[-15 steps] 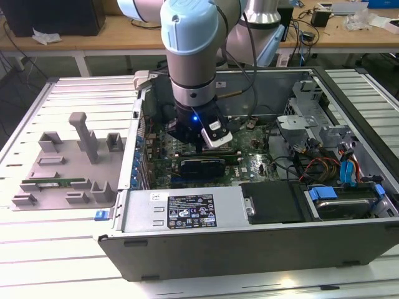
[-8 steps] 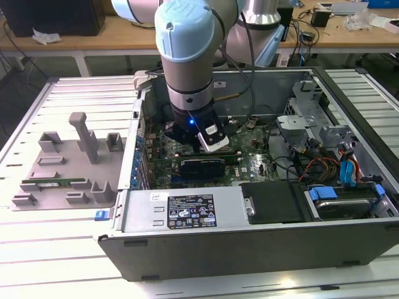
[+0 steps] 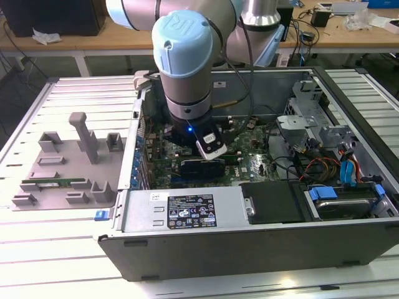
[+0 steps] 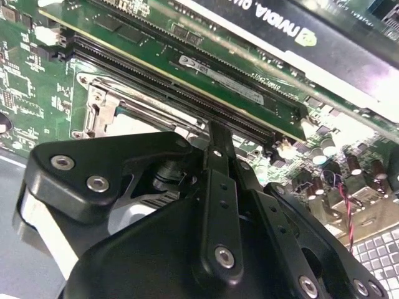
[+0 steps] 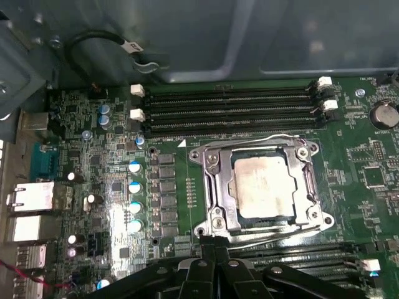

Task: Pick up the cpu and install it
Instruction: 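Install the second cpu locking lever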

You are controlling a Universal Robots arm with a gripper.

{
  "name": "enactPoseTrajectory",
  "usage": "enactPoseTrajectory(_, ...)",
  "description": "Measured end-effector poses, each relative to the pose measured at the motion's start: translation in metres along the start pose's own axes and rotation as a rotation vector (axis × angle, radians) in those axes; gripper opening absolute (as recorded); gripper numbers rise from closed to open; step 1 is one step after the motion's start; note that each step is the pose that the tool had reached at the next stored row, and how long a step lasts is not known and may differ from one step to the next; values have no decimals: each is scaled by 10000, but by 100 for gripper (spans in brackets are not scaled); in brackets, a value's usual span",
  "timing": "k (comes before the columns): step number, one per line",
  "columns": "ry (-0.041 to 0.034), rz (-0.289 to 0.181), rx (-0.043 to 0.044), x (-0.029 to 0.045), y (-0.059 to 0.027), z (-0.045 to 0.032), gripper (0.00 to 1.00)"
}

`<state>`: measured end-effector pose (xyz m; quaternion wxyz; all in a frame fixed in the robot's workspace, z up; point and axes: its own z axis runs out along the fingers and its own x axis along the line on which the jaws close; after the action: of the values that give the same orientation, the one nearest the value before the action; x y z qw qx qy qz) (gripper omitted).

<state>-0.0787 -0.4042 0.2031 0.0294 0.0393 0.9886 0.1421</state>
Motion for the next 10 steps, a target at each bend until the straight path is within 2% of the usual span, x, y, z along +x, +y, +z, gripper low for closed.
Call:
enactPoseTrajectory(1, 6, 6, -88, 1, -5, 17, 11)
enactPoseTrajectory(6, 24, 24, -342, 8, -16, 52, 11)
enactPoseTrajectory(10, 33, 32, -470, 36, -22, 64, 11)
